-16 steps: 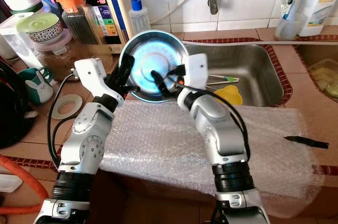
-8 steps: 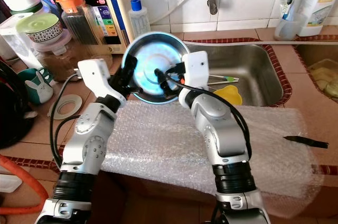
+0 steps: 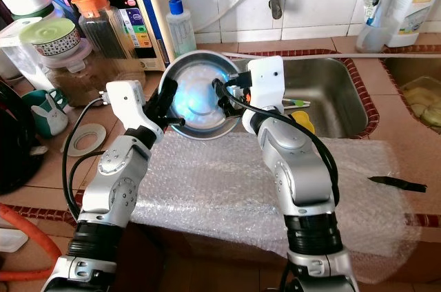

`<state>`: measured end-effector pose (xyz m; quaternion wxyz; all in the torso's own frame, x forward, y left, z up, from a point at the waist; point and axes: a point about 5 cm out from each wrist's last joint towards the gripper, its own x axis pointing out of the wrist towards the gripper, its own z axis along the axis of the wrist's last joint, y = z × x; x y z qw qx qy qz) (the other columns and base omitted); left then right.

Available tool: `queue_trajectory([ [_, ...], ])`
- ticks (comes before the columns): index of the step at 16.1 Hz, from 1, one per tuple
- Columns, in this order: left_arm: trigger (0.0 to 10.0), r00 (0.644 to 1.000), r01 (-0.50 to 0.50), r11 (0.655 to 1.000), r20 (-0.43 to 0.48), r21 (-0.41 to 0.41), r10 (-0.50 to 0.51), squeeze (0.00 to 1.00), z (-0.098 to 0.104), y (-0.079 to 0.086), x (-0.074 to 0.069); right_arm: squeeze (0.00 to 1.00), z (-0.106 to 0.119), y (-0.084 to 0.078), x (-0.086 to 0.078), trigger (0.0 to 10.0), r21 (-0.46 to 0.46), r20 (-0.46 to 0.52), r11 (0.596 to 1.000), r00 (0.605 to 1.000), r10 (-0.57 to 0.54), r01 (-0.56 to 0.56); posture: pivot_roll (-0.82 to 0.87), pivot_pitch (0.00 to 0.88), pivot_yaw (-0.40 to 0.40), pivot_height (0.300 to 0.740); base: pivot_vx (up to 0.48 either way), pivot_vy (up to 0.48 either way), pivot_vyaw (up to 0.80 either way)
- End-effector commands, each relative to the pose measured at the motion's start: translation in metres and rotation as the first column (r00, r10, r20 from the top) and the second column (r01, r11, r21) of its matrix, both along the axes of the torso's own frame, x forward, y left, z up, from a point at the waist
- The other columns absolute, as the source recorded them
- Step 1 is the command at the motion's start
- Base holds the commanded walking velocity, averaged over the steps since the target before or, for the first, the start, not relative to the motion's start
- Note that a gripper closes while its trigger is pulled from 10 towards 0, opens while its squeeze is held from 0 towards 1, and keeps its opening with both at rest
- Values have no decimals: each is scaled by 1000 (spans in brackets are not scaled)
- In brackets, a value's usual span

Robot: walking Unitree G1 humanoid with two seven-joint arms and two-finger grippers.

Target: Kitchen organization

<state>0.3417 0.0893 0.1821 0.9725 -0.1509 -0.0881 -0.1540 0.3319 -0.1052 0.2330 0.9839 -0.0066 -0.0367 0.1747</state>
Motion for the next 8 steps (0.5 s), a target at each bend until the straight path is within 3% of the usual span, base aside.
queue_trajectory([
  [1, 0, 999, -37, 999, 16, 7, 37, 0, 4, 8, 4, 0, 3, 0, -5, 0, 8, 3, 1000, 1000, -3, 3, -331, 83, 163, 740, 0, 0, 0],
  [5, 0, 998, -44, 999, 38, -13, 44, 0, 12, 12, 7, 0, -15, -5, -7, 0, 31, -63, 999, 998, -20, 22, -333, 79, 164, 740, 0, 0, 0],
  [6, 0, 998, -41, 999, 40, -13, 42, 0, 12, 12, 7, 0, -19, -6, -6, 1569, 30, -65, 999, 998, -15, 17, -331, 78, 164, 740, 0, 0, 0],
  [7, 0, 998, -40, 999, 41, -13, 40, 0, 12, 11, 7, 0, -22, -6, -6, 6196, 28, -67, 1000, 998, -9, 11, -331, 78, 164, 740, 0, 0, 0],
  [8, 980, 998, -38, 999, 42, -13, 38, 0, 11, 11, 6, 639, -26, -9, -5, 10000, 37, -82, 999, 996, -23, 26, -328, 77, 163, 740, 0, 0, 0],
])
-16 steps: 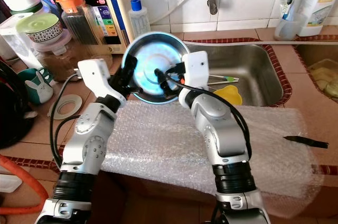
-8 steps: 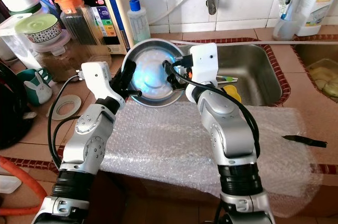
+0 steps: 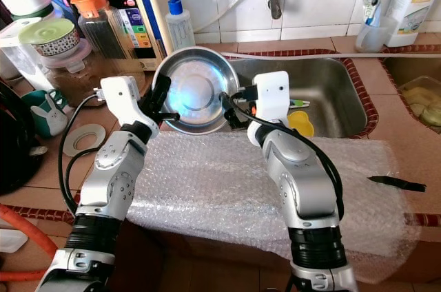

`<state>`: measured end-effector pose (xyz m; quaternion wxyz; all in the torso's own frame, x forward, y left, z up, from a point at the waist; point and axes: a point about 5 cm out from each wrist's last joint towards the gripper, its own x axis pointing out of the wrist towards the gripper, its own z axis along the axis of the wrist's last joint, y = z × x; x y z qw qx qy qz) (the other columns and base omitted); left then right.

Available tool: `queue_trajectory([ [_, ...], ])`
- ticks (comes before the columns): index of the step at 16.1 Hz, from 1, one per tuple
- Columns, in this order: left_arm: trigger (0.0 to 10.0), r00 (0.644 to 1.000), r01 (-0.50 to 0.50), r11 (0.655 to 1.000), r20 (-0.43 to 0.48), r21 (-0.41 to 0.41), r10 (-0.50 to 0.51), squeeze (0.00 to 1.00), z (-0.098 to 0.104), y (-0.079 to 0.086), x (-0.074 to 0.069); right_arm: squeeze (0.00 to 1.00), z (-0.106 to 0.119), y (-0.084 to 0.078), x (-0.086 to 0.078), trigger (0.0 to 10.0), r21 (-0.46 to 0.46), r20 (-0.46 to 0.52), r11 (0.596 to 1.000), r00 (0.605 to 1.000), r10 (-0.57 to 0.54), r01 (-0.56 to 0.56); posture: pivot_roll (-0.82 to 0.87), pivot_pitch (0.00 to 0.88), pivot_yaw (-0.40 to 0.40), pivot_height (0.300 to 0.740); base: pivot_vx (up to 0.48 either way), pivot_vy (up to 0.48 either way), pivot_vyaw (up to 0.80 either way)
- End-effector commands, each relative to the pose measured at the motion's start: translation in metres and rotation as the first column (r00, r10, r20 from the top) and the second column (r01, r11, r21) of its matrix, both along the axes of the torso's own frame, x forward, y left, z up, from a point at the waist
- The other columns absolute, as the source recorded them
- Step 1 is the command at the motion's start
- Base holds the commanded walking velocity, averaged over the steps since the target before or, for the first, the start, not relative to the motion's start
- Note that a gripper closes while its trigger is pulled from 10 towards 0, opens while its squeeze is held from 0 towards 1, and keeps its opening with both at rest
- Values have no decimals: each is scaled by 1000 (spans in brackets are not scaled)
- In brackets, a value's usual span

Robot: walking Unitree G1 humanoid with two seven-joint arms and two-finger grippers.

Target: Kitchen organization

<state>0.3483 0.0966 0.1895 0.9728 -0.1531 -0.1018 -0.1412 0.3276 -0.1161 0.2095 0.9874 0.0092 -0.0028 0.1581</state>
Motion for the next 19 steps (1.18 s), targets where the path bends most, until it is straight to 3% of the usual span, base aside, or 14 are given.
queue_trajectory([
  [1, 1608, 1000, -11, 1000, 21, -2, 11, 0, 3, 4, 0, 1000, -4, 0, -1, 10000, 21, -15, 1000, 1000, -1, 1, -325, 75, 163, 740, 0, 0, 0],
  [5, 2196, 1000, 1, 1000, 29, -7, 0, 0, 4, 3, 0, 1000, -9, 2, -4, 10000, 0, 12, 1000, 1000, 24, -24, -326, 76, 168, 740, 0, 0, 0],
  [6, 2314, 999, 11, 1000, 33, -8, -10, 0, 4, 1, -1, 0, -8, 2, -3, 10000, -2, 16, 1000, 1000, 25, -25, -326, 76, 168, 740, 0, 0, 0],
  [8, 2510, 999, 23, 1000, 36, -10, -22, 0, 4, -1, -2, 0, -7, 0, 1, 10000, -5, 18, 1000, 1000, 13, -13, -330, 77, 170, 740, 0, 0, 0],
  [9, 3412, 999, 34, 999, 39, -12, -33, 0, 4, -4, -3, 0, -5, 0, 2, 0, 8, 24, 1000, 1000, 17, -18, -329, 78, 169, 740, 0, 0, 0],
  [12, 4431, 998, 53, 999, 48, -13, -52, 0, 5, -8, -4, 0, -1, 2, 6, 0, 33, 44, 999, 999, 26, -27, -327, 78, 167, 740, 0, 0, 0],
  [15, 4588, 997, 56, 998, 47, -14, -55, 0, 4, -8, -5, 0, 6, 5, 13, 0, 20, 68, 999, 997, 38, -39, -323, 78, 166, 740, 0, 0, 0],
  [17, 3882, 998, 41, 999, 56, -9, -41, 0, 5, -7, -5, 0, 10, 5, 18, 0, 18, 75, 999, 997, 26, -28, -322, 77, 165, 740, 0, 0, 0],
  [18, 8510, 996, -62, 998, 67, 27, 60, 0, 6, 7, -1, 0, 11, 5, 17, 4275, 8, 100, 1000, 995, 9, -10, -324, 76, 166, 740, 0, 0, 0],
  [19, 10000, 991, -118, 992, 64, 34, 116, 0, 6, 16, 2, 0, 12, 5, 15, 6549, -6, 131, 1000, 991, 4, -3, -321, 76, 165, 740, 0, 0, 0],
])
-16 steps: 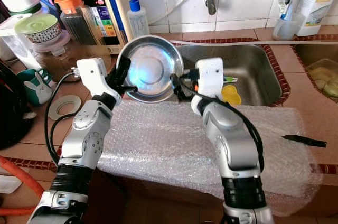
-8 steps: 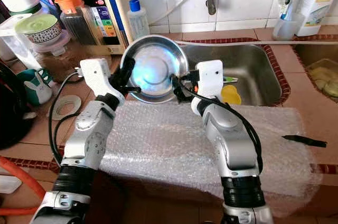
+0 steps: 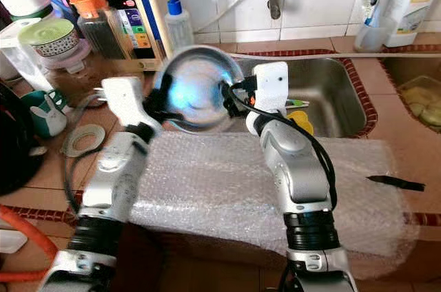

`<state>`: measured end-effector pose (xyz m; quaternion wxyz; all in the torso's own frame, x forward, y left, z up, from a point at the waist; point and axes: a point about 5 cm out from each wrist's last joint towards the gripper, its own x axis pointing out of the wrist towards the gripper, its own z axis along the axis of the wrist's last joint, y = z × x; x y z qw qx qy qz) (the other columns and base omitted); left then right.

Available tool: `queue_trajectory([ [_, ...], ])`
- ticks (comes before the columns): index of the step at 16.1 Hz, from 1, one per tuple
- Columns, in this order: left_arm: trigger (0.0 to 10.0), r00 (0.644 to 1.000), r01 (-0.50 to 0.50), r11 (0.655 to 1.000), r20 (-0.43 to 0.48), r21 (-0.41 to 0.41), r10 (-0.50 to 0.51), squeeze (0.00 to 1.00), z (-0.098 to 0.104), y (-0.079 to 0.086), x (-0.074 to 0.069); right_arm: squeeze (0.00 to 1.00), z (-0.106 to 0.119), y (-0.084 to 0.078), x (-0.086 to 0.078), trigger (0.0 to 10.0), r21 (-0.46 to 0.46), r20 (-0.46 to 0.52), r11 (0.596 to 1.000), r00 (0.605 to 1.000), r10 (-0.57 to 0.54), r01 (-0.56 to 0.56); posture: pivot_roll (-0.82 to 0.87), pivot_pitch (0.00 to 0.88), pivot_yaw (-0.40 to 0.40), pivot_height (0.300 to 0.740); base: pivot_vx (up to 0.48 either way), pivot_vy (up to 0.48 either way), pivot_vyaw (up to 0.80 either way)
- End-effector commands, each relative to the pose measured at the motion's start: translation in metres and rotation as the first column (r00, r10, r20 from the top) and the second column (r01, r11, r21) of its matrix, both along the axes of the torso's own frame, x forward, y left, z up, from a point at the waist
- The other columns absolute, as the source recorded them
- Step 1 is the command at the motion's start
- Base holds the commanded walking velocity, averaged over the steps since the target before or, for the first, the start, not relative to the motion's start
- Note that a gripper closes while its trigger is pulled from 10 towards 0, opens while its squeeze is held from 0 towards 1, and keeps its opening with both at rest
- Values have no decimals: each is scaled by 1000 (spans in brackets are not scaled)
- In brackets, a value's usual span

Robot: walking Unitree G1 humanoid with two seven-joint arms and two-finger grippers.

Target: Kitchen organization

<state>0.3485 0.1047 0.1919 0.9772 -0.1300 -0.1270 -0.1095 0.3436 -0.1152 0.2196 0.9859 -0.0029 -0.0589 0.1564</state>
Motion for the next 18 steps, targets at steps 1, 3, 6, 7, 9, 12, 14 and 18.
queue_trajectory([
  [1, 10000, 998, -55, 998, 19, 6, 54, 0, 4, 13, 3, 0, 0, 2, -5, 10000, -36, 46, 999, 999, -14, 15, -323, 76, 164, 740, 0, 0, 0],
  [3, 10000, 998, -63, 998, 16, 19, 62, 0, 3, 16, 4, 0, -6, -6, -15, 10000, -102, 102, 993, 993, -56, 66, -323, 77, 165, 740, 0, 0, 0],
  [6, 10000, 997, -69, 997, 20, 23, 69, 0, 3, 17, 5, 1000, -13, -20, -27, 10000, -102, 122, 987, 986, -110, 123, -334, 81, 172, 740, 0, 0, 0],
  [7, 10000, 998, -67, 997, 19, 23, 67, 0, 3, 16, 5, 1000, -13, -24, -29, 10000, -109, 131, 985, 984, -123, 137, -343, 82, 175, 740, 0, 0, 0],
  [9, 10000, 998, -52, 998, 20, 24, 52, 0, 4, 12, 7, 1000, -14, -31, -34, 10000, -124, 153, 976, 976, -157, 176, -348, 83, 178, 740, 0, 0, 0],
  [12, 10000, 999, -38, 999, 19, 20, 38, 0, 4, 9, 7, 1000, -16, -36, -37, 10000, -146, 157, 969, 972, -175, 198, -360, 83, 181, 740, 0, 0, 0],
  [14, 10000, 999, -32, 999, 19, 18, 32, 0, 3, 7, 7, 0, -15, -37, -39, 0, -109, 154, 976, 973, -170, 188, -359, 82, 180, 740, 0, 0, 0],
  [18, 10000, 999, -29, 999, 18, 16, 29, 0, 2, 6, 7, 0, -13, -38, -41, 0, -97, 161, 976, 971, -179, 196, -358, 79, 178, 740, 0, 0, 0],
])
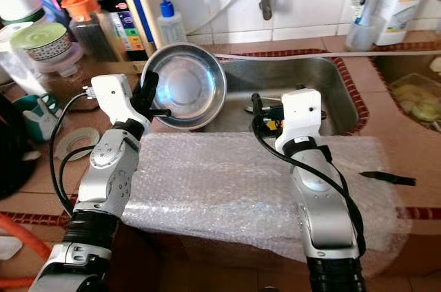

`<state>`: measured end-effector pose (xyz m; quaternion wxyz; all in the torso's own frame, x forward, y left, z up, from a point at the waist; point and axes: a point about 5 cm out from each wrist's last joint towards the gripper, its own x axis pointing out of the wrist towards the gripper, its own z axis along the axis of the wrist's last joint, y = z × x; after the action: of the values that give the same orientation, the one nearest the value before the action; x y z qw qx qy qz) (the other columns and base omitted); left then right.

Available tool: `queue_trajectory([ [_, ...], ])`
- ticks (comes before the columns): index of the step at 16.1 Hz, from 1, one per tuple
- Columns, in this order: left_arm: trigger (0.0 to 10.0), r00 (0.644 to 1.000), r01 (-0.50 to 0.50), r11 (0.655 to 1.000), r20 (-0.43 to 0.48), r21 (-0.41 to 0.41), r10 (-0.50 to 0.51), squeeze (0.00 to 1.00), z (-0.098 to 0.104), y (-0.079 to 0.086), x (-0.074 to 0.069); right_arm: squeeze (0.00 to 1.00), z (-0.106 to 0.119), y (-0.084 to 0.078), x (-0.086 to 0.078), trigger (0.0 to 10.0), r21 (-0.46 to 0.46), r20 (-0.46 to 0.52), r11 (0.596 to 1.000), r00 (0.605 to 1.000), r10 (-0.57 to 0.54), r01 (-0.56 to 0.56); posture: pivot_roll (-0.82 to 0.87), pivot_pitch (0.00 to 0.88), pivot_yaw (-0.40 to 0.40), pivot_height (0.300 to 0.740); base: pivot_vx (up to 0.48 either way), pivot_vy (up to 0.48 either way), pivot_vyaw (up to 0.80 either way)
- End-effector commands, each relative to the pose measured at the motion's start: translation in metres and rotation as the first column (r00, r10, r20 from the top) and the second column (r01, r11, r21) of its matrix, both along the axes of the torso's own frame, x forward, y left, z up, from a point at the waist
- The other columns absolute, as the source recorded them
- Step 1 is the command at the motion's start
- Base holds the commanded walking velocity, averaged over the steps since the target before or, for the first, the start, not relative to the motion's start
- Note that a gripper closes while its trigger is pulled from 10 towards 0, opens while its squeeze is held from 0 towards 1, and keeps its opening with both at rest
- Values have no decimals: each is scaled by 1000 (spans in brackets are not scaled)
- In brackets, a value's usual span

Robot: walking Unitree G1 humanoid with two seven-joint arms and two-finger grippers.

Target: Kitchen organization

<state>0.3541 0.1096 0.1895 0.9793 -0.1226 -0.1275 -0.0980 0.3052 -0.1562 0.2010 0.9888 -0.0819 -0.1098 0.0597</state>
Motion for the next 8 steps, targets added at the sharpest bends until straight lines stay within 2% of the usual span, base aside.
queue_trajectory([
  [1, 10000, 1000, -4, 1000, 19, 4, 4, 0, 4, 1, 1, 0, 5, 2, -3, 0, 15, 29, 1000, 1000, 12, -13, -357, 78, 177, 740, 0, 0, 0],
  [6, 10000, 1000, -1, 1000, 20, 3, 1, 0, 4, 1, 1, 0, 7, 3, -2, 0, 9, 35, 1000, 999, 13, -14, -354, 72, 173, 740, 0, 0, 0],
  [7, 10000, 1000, -1, 1000, 20, 4, 1, 0, 4, 1, 1, 0, 6, 3, -2, 1922, 2, 28, 1000, 999, 16, -16, -353, 70, 172, 740, 0, 0, 0],
  [8, 10000, 1000, 2, 1000, 19, 4, -2, 0, 3, 0, 0, 0, 6, 5, -1, 10000, -5, 25, 1000, 1000, 19, -19, -353, 69, 172, 740, 0, 0, 0],
])
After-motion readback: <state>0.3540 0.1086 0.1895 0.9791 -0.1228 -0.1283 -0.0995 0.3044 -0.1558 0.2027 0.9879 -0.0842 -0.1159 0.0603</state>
